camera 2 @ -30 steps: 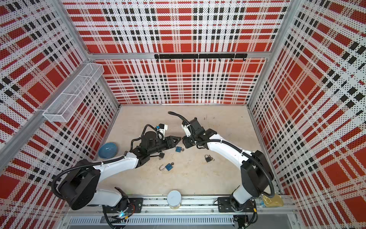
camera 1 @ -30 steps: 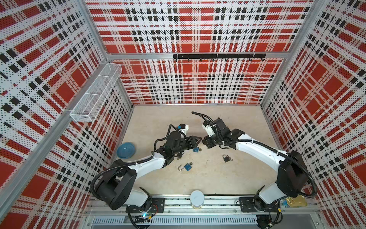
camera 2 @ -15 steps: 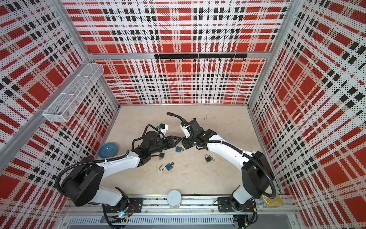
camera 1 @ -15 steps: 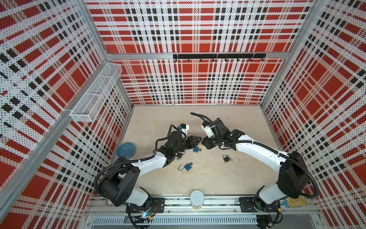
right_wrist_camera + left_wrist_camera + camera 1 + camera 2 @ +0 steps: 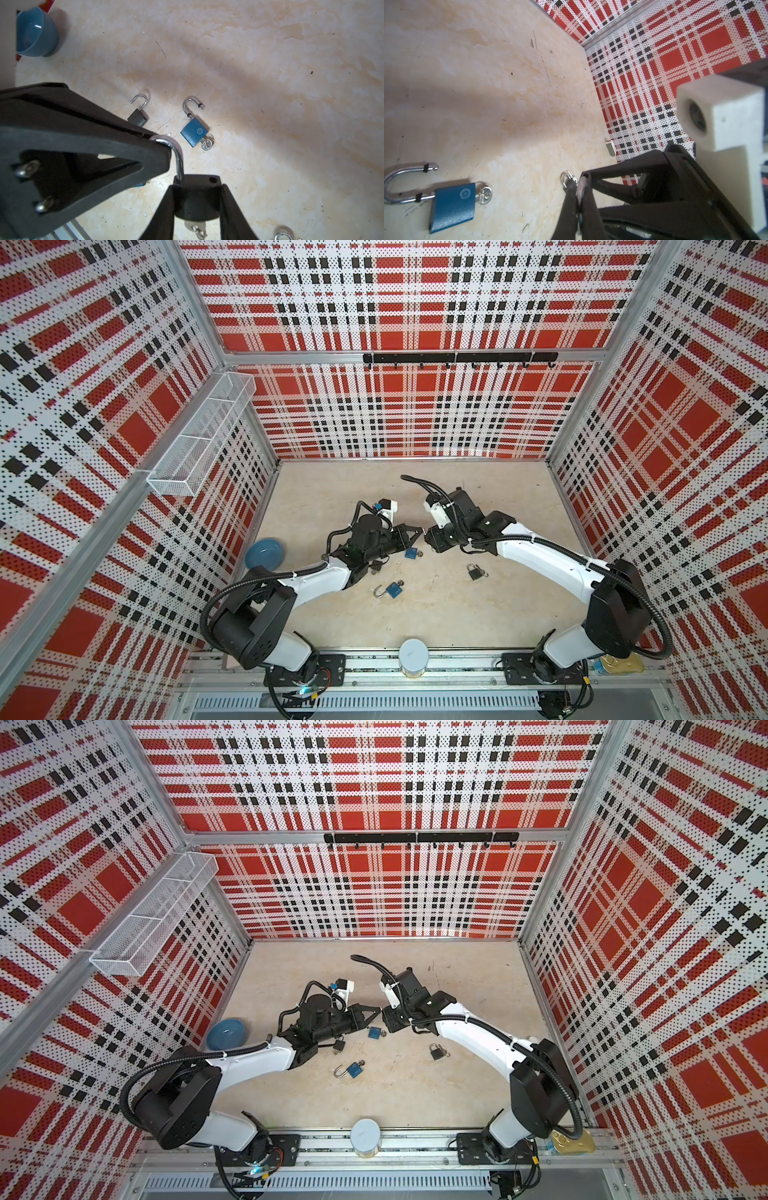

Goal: Lock with the key

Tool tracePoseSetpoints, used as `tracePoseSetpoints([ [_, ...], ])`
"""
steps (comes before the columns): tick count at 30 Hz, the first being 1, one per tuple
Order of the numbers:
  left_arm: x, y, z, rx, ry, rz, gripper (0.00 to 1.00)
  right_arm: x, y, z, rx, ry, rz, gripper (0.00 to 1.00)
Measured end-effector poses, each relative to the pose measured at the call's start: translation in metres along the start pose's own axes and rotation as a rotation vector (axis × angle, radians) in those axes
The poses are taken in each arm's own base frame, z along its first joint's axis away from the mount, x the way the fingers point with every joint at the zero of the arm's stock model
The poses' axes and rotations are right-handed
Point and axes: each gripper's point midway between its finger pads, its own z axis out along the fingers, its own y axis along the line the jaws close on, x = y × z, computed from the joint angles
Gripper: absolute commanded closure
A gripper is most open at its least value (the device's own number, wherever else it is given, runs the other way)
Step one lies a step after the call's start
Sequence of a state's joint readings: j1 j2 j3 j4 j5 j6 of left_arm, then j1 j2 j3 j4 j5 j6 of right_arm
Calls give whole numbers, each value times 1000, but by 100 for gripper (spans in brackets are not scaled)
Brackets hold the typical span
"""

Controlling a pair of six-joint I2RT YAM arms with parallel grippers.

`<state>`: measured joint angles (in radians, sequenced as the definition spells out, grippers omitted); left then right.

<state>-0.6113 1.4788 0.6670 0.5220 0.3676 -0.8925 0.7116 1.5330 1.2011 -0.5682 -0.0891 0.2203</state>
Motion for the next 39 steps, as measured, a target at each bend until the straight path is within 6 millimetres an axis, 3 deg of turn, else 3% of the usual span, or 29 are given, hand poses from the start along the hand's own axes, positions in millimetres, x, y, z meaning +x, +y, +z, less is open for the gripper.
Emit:
tracePoseSetpoints([
  [5, -5, -8, 0, 30, -20, -7, 100, -4, 0, -9, 3, -23, 10, 56],
  [11, -14, -10, -7, 26, -77, -55, 100, -14, 18, -39, -98, -140, -9, 44],
  [15, -27, -26, -16, 50, -143, -72, 100, -18, 26, -65, -147, -241, -23, 37],
  [23, -49, -72, -37, 139, -246, -76, 100, -15, 25, -90, -159, -348, -37, 37],
  [27, -55, -92, -45, 167, -271, -69, 100, -16, 24, -105, -154, -404, -52, 48],
  [31, -55, -111, -53, 187, -283, -61, 100, -25, 26, -114, -153, -457, -76, 47],
  [39, -49, -121, -55, 161, -280, -55, 100, -29, 26, -109, -146, -466, -111, 46],
])
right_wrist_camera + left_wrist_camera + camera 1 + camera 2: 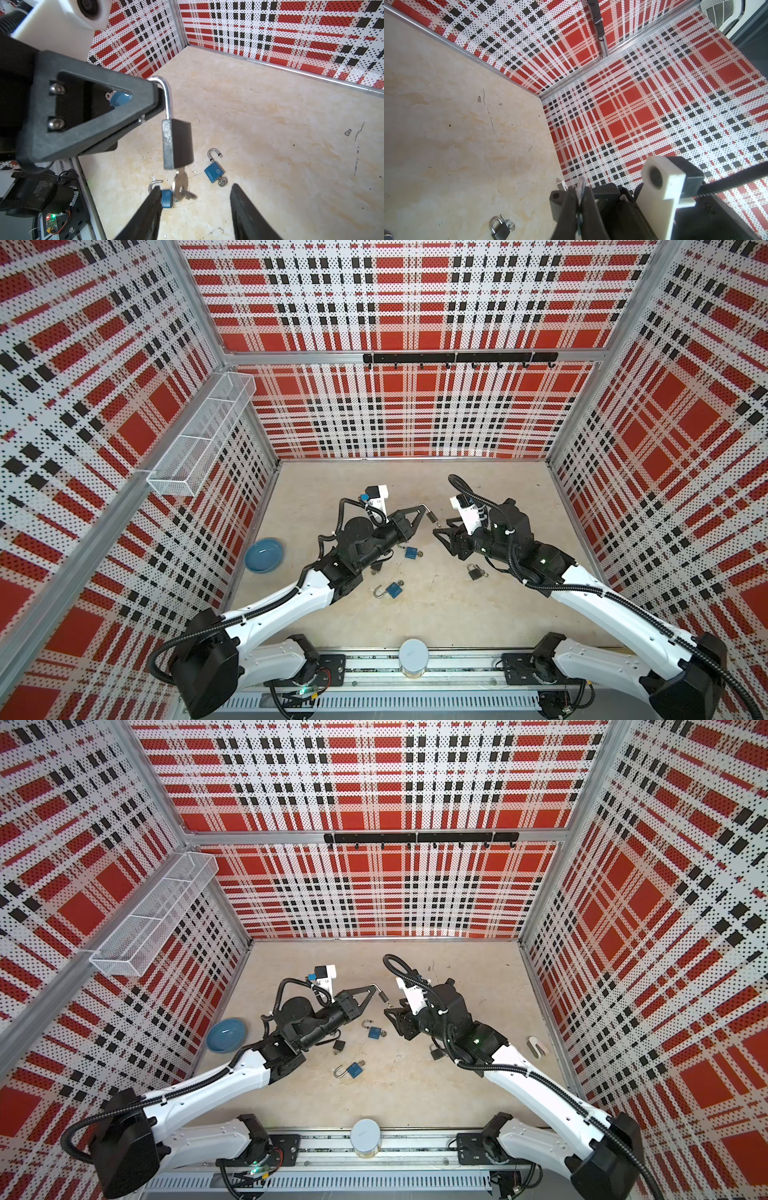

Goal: Lock with the key

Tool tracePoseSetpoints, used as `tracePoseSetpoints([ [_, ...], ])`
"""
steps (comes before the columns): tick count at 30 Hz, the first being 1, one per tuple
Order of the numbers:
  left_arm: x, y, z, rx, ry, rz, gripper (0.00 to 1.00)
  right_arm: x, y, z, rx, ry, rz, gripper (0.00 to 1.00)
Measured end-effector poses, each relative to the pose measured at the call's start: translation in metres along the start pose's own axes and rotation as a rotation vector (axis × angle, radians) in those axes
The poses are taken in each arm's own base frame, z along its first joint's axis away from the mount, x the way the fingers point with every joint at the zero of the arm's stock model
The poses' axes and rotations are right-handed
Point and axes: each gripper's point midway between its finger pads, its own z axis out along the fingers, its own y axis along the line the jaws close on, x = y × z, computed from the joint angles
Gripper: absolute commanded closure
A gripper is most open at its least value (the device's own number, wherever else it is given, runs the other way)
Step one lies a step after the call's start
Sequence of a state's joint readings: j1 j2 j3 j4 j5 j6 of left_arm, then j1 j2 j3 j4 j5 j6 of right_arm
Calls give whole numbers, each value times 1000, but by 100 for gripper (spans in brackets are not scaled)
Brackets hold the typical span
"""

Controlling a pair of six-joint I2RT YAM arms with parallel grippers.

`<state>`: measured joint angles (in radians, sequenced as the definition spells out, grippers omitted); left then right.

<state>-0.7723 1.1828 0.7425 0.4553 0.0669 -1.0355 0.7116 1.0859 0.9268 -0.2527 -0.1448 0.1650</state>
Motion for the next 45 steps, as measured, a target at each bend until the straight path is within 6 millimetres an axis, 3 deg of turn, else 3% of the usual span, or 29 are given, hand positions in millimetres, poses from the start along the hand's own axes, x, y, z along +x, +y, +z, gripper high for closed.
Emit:
tracePoseSetpoints([
  [11, 5, 3, 1, -30, 13, 7, 100, -12, 1, 10, -4, -21, -28, 63],
  [29, 3, 1, 2, -28, 7, 13, 100, -17, 1, 16, -9, -32, -32, 74],
  [45, 2, 1, 1, -30, 4, 13, 100, -18, 1, 19, -11, -37, -31, 76],
])
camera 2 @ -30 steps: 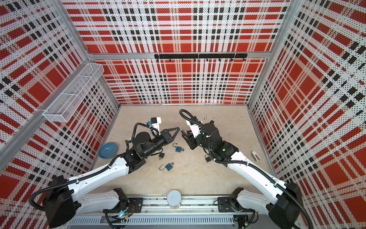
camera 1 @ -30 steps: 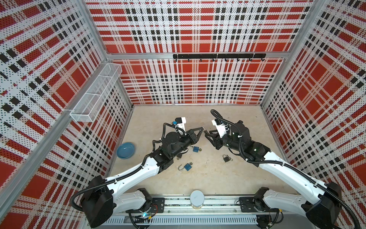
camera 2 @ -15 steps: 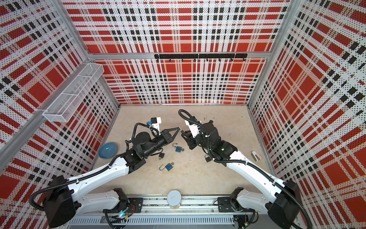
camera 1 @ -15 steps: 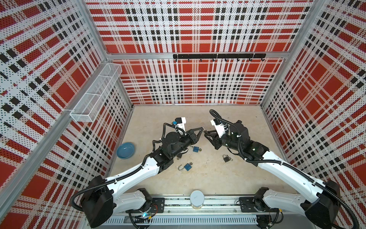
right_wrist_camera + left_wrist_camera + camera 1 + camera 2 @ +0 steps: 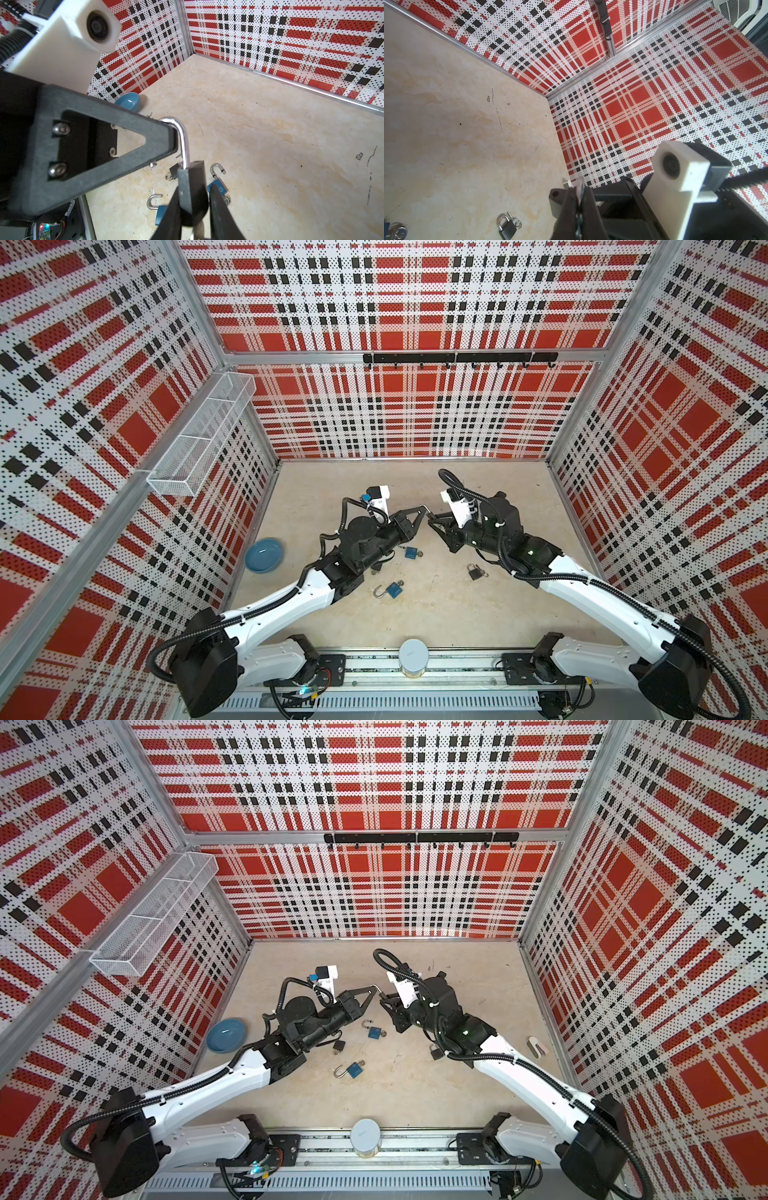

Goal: Lock with the key

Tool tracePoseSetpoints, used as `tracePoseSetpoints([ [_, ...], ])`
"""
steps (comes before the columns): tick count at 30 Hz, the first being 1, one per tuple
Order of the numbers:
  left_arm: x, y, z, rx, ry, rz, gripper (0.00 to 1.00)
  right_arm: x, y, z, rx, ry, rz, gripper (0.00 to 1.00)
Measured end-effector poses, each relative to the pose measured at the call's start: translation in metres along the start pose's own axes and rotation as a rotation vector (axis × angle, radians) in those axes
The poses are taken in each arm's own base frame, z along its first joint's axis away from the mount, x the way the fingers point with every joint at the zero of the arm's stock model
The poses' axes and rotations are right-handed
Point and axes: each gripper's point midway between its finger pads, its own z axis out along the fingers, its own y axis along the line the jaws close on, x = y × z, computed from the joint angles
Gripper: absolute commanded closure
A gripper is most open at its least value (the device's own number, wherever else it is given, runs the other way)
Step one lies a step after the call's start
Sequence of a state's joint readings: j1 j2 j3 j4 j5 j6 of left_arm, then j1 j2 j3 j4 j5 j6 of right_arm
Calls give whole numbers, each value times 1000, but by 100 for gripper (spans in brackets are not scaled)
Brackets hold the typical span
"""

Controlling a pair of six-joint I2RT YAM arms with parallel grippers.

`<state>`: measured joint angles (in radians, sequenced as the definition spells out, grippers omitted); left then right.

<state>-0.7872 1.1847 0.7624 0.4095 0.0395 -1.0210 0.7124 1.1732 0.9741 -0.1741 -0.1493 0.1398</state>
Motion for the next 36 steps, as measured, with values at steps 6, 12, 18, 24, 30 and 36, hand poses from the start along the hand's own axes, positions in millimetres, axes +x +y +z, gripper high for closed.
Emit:
tracePoseSetpoints([
  [6, -1, 0, 0, -2, -4, 0, 100, -2, 0, 1, 0, -1, 0, 77],
  [12, -1, 1, 0, -3, -6, 0, 100, -3, 2, 2, -7, -2, 0, 81],
  [18, -2, 1, 0, -6, -9, 0, 100, -3, 5, 2, -19, 1, -5, 100],
  [24, -1, 2, 0, -8, -7, 8, 65, -2, 5, 1, -22, 8, -3, 100],
  [30, -16, 5, -11, -39, -16, 68, 49, -6, 4, -4, -33, 32, 18, 100],
  [36, -58, 0, -43, -75, -80, 183, 54, 2, 1, -17, -110, 85, 85, 100],
])
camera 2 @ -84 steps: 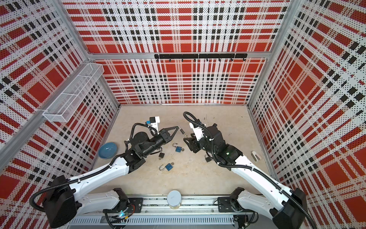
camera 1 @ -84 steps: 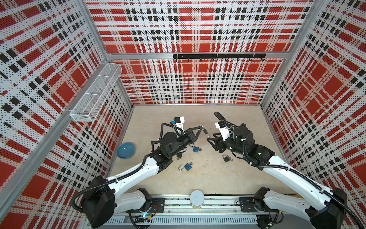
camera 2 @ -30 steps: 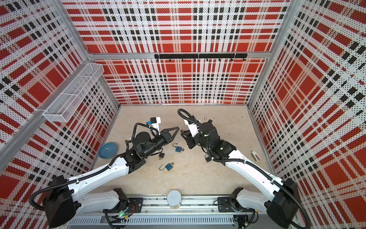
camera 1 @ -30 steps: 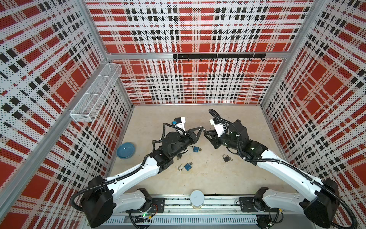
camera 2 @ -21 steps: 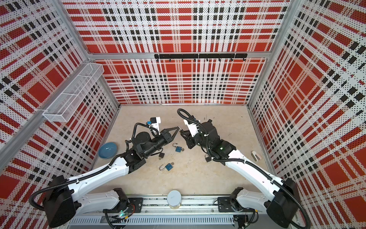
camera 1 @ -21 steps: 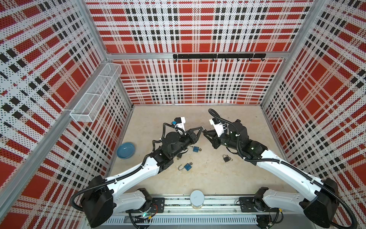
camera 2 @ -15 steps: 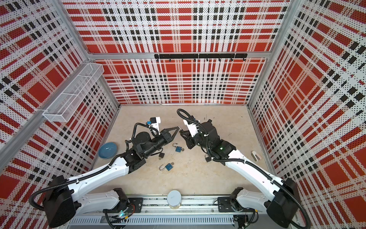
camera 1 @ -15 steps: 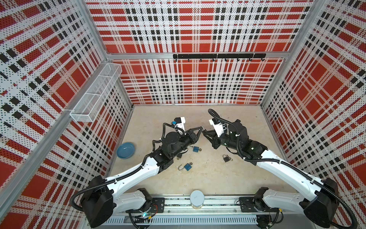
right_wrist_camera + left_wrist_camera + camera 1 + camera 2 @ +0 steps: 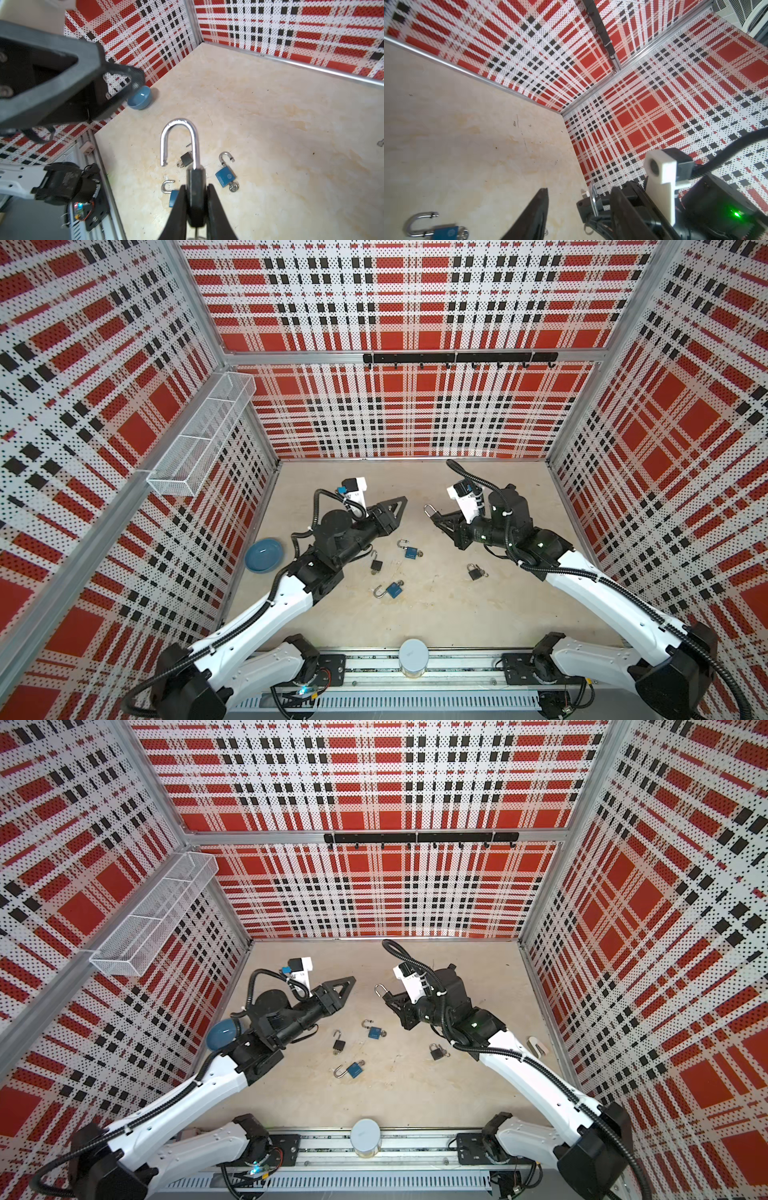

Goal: Lock with the key

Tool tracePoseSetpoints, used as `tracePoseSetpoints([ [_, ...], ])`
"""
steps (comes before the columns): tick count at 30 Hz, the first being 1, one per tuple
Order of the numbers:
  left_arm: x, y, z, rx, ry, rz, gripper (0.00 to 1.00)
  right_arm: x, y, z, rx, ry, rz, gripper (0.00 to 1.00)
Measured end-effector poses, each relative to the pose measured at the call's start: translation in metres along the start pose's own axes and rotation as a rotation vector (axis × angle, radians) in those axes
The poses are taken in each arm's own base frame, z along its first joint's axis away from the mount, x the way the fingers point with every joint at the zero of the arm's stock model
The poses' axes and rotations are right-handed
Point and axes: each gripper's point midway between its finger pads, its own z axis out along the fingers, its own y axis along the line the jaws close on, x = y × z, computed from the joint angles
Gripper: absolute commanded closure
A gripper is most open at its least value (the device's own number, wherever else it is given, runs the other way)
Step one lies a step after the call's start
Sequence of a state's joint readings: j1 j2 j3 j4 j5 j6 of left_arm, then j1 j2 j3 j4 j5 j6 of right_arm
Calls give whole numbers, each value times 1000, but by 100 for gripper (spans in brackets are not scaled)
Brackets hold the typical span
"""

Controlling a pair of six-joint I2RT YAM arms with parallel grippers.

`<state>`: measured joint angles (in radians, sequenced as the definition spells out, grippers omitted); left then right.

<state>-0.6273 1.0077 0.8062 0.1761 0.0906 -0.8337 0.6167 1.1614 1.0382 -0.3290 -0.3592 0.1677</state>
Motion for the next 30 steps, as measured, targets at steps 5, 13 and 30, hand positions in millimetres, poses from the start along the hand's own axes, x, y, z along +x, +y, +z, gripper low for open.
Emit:
tracePoseSetpoints([
  [5, -7, -7, -13, 34, 56, 95, 59, 12, 11, -7, -114, 61, 50, 100],
  [13, 42, -13, -9, 142, 310, 107, 66, 28, 44, -15, -324, 148, 110, 100],
  [30, 84, -32, -12, 266, 546, 57, 74, 36, 57, -16, -425, 213, 159, 100],
])
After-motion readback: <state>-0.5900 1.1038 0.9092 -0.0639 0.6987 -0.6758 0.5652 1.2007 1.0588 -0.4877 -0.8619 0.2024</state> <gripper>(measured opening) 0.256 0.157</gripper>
